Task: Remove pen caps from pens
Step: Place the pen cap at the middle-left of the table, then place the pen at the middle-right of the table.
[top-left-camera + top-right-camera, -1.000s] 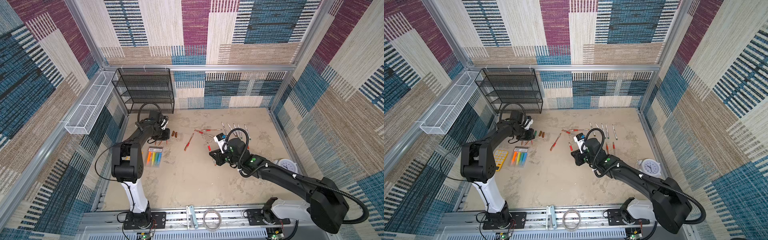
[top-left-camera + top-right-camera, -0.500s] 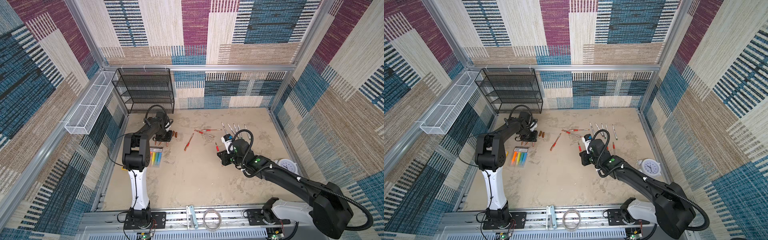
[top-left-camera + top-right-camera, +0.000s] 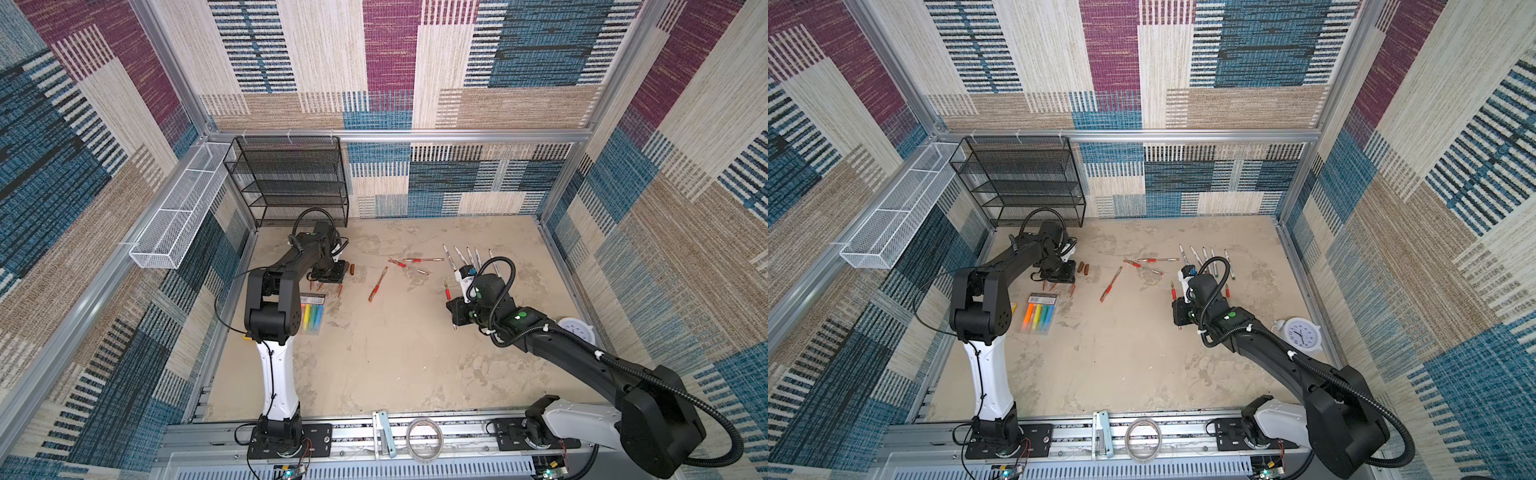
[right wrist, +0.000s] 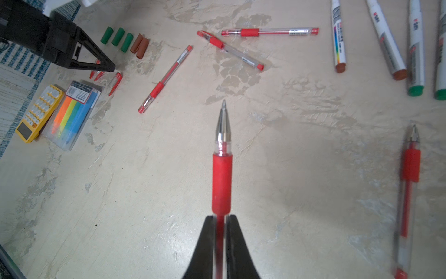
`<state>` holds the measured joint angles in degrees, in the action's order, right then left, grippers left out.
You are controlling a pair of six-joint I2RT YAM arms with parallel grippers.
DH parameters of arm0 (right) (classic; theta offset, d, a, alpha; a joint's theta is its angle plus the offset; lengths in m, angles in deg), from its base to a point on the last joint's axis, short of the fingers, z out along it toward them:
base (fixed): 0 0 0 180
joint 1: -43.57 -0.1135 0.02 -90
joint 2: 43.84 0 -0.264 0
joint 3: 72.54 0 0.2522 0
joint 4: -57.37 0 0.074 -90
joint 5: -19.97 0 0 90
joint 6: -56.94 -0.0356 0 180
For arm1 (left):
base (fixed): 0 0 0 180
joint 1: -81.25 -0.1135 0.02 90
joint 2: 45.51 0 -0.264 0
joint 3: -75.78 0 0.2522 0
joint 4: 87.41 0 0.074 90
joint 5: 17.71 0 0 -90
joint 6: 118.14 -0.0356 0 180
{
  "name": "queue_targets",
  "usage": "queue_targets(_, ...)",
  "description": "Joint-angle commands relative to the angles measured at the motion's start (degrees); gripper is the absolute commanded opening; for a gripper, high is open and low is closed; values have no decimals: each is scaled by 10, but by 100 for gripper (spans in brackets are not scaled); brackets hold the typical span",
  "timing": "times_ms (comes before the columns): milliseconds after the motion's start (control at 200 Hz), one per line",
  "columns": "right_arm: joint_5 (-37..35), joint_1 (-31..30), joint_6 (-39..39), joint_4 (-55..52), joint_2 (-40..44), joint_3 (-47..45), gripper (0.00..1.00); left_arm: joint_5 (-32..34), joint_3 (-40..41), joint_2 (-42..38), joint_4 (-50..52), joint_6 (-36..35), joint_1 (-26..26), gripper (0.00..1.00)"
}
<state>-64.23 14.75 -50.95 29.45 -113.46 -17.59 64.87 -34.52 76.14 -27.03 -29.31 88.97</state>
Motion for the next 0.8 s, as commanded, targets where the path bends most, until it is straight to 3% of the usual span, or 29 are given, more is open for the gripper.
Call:
queue_targets(0, -10, 7, 9, -7, -3, 11, 1, 0, 12, -37, 5, 7, 1, 34)
queue_targets(170, -22, 39, 24, -34, -32, 28, 1, -36, 77, -133, -15, 23, 7, 42)
queue_targets(531, -14, 103, 55, -45, -116, 65, 2, -89, 296, -400, -120, 4, 7, 66)
queue_targets(796, -38, 136, 73, -67, -177, 99, 4, -110, 403, -519, -177, -3, -15, 75)
